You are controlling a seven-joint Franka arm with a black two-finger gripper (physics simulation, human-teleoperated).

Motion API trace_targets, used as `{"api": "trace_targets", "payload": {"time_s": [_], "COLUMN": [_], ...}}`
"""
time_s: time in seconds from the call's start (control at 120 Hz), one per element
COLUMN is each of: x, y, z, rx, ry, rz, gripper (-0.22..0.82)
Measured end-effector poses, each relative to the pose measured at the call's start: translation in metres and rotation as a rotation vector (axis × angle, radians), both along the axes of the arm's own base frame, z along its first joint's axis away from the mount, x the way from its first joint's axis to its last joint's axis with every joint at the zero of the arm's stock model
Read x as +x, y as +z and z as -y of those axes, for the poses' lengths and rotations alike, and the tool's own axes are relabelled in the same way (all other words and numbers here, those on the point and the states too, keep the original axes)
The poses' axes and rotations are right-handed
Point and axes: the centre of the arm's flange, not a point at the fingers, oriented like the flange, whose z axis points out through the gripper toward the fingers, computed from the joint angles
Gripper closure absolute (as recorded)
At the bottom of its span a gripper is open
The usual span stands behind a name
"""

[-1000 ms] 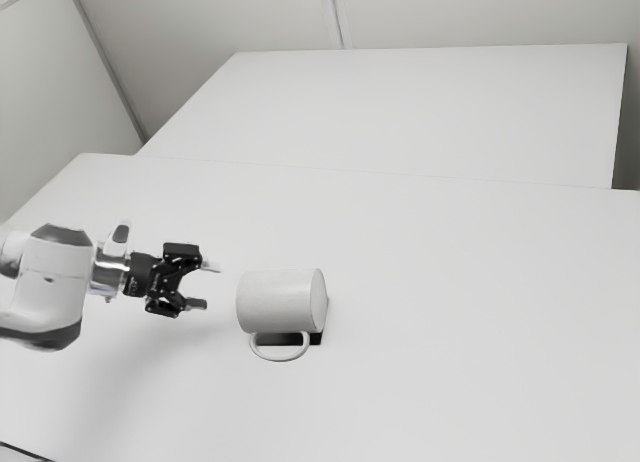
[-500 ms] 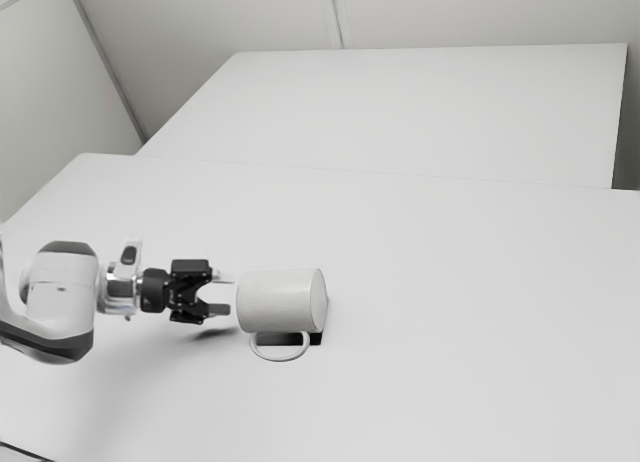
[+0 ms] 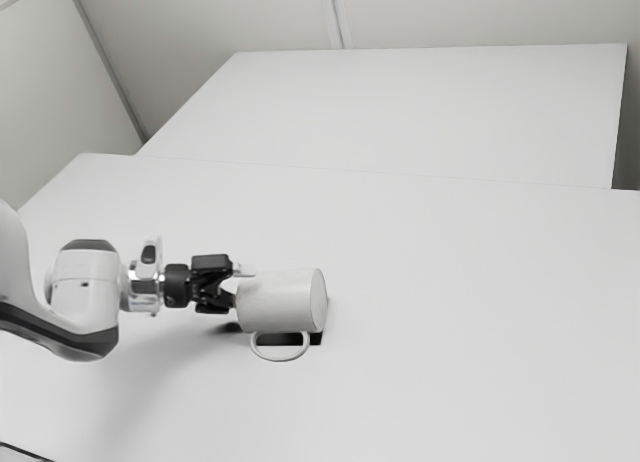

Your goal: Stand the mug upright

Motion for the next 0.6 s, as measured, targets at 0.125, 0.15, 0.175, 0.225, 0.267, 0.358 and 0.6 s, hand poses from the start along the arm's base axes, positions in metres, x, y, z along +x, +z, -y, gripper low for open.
{"api": "trace_targets", "payload": {"time_s": [0.125, 0.15, 0.175, 0.225, 0.267, 0.358, 0.6], "x": [0.003, 0.004, 0.004, 0.005, 0.005, 0.006, 0.031], "y": [-0.002, -0.002, -0.003, -0.003, -0.003, -0.004, 0.025], "z": [0.012, 0.015, 0.018, 0.025, 0.031, 0.041, 0.041], "rx": [-0.005, -0.006, -0.007, -0.008, -0.009, -0.010, 0.003], "ry": [-0.008, -0.011, -0.016, -0.027, -0.038, -0.059, -0.067], "rz": [0.010, 0.011, 0.012, 0.014, 0.014, 0.015, 0.088], "gripper": [0.04, 0.09, 0.15, 0.29, 0.39, 0.55, 0.72]}}
